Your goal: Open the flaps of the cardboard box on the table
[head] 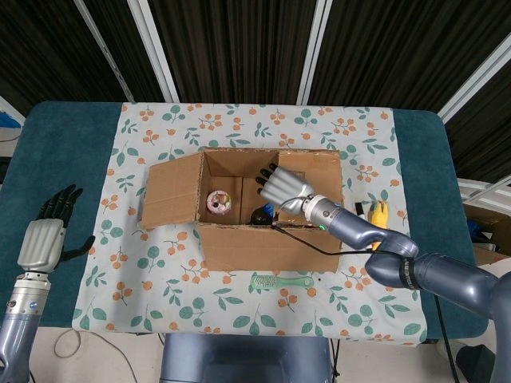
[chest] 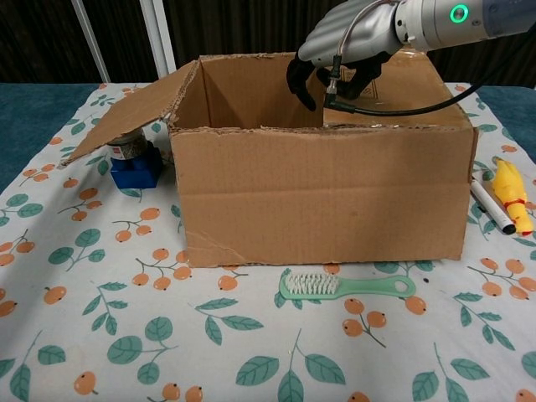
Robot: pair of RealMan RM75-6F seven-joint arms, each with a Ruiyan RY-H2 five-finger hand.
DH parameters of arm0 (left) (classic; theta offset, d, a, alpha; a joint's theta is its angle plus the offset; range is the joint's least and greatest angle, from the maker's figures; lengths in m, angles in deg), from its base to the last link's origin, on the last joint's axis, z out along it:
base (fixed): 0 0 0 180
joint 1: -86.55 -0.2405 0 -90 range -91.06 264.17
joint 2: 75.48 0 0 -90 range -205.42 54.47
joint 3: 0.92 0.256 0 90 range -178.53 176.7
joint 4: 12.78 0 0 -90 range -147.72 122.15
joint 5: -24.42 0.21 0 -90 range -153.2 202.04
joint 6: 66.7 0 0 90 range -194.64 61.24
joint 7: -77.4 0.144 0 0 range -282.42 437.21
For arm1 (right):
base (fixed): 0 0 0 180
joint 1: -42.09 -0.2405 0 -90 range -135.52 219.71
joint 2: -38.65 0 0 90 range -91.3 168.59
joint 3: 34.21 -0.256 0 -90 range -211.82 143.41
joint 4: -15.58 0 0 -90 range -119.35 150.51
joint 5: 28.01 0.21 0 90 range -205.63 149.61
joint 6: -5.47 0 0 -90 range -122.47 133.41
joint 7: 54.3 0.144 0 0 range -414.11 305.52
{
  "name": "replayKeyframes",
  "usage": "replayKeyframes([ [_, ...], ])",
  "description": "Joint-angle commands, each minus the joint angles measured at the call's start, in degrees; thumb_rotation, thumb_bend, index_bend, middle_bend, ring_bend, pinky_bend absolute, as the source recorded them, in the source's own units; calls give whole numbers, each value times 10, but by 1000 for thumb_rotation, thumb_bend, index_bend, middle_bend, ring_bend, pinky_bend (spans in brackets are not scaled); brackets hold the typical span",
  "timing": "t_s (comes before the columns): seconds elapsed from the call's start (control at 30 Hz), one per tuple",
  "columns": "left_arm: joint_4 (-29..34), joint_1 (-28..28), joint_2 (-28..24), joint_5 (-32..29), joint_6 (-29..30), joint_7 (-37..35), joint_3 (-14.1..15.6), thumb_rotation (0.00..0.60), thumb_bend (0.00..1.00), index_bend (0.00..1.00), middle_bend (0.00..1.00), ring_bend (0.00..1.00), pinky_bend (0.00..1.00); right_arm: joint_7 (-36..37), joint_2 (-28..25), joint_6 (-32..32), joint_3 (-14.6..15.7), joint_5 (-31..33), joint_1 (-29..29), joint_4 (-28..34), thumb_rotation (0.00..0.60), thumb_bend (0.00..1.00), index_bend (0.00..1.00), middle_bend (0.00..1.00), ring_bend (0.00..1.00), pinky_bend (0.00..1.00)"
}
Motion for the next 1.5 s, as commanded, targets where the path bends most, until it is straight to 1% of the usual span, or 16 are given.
replayKeyframes([
  [0.03, 1, 0, 0, 1, 0, -1, 0, 600, 257, 0, 0, 0, 99, -7, -6, -1, 5, -3, -2, 3, 600, 1000, 481, 242, 188, 235],
  [0.13, 2, -1, -1, 3, -1, -4, 0, 600, 257, 0, 0, 0, 99, -15, -12, -2, 10, -4, -3, 7, 600, 1000, 513, 245, 189, 235],
  [0.43, 2, -2, -2, 5, -1, -7, -2, 600, 256, 0, 0, 0, 99, -38, -30, -5, 20, -1, -3, 20, 600, 1000, 530, 245, 190, 238],
  [0.63, 5, -3, -3, 5, -2, -9, -3, 600, 257, 0, 0, 0, 99, -52, -50, -11, 19, 0, -5, 35, 600, 1000, 533, 245, 189, 238],
  [0.87, 3, -4, -1, 13, 3, -15, -4, 600, 258, 0, 1, 0, 99, -78, -86, -11, 17, 2, -11, 53, 600, 1000, 541, 245, 189, 238],
  [1.3, 3, -5, 0, 19, 7, -22, -5, 600, 259, 0, 5, 0, 99, -137, -157, -3, 18, 36, -10, 88, 600, 1000, 549, 245, 189, 238],
  [1.5, 3, -6, 1, 23, 10, -23, -5, 600, 258, 0, 7, 0, 100, -163, -180, -1, 22, 50, -7, 99, 600, 1000, 557, 246, 189, 238],
])
